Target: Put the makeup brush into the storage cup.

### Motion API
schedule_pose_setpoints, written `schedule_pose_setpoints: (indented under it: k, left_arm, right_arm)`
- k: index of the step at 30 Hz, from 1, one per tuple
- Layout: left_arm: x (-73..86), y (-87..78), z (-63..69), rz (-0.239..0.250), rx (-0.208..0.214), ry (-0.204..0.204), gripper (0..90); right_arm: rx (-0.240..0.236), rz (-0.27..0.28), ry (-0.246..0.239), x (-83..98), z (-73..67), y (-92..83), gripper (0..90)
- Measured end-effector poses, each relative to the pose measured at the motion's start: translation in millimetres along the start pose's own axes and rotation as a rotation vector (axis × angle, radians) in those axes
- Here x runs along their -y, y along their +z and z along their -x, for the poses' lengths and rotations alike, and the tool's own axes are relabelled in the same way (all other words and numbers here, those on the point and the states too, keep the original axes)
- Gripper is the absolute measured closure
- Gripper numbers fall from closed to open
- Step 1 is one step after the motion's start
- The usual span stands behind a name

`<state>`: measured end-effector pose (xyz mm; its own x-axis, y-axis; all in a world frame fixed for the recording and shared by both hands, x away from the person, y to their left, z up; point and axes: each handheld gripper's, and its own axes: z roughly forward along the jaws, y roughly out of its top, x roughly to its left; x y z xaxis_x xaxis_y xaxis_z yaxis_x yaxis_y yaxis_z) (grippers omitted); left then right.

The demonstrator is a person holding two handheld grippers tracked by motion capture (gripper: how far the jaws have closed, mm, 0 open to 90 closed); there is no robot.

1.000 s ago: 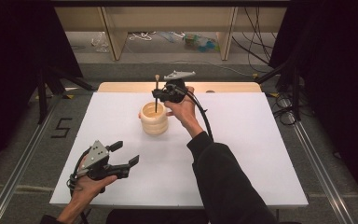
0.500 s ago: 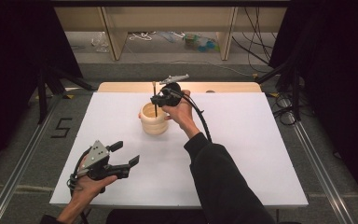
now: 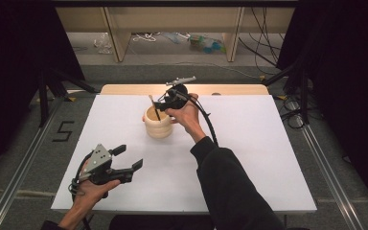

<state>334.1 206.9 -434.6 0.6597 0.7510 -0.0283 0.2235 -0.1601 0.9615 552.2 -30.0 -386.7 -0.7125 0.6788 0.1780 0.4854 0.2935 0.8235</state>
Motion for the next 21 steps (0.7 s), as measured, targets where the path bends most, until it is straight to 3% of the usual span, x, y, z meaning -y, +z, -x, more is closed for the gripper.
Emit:
schedule_pose_setpoints:
  k: [6,7,10,14,16,17,21]
  left_arm:
    - [-0.6,-0.2,-1.2,-0.006,-0.007,0.022,18.5]
    - [0.0,0.4,-0.4,0.001,0.001,0.001,18.5]
    - [-1.0,-0.9,-1.9,-0.003,-0.01,0.019,18.5]
    - [-0.8,-1.0,-1.6,0.0,-0.013,0.01,18.5]
    - [-1.2,-1.1,-2.7,0.004,-0.012,0.021,18.5]
    - [-0.9,-1.2,-1.8,0.007,-0.015,0.003,18.5]
    - [-1.7,-1.9,-4.9,0.006,-0.017,0.028,18.5]
  right_arm:
    - [0.013,0.03,-0.014,-0.9,-0.7,-11.8,36.3]
    - [0.013,0.03,-0.014,-0.9,-0.7,-11.8,36.3]
    - [0.016,0.054,-0.014,-0.1,-3.0,-22.3,32.5]
    - [0.018,0.065,-0.029,-0.3,-3.1,-31.8,29.6]
    - [0.027,0.079,-0.049,-0.5,-2.9,-39.0,27.6]
    - [0.03,0.084,-0.05,-0.8,-3.6,-42.8,26.2]
    - [0.02,0.103,-0.083,0.2,-6.4,-59.0,23.3]
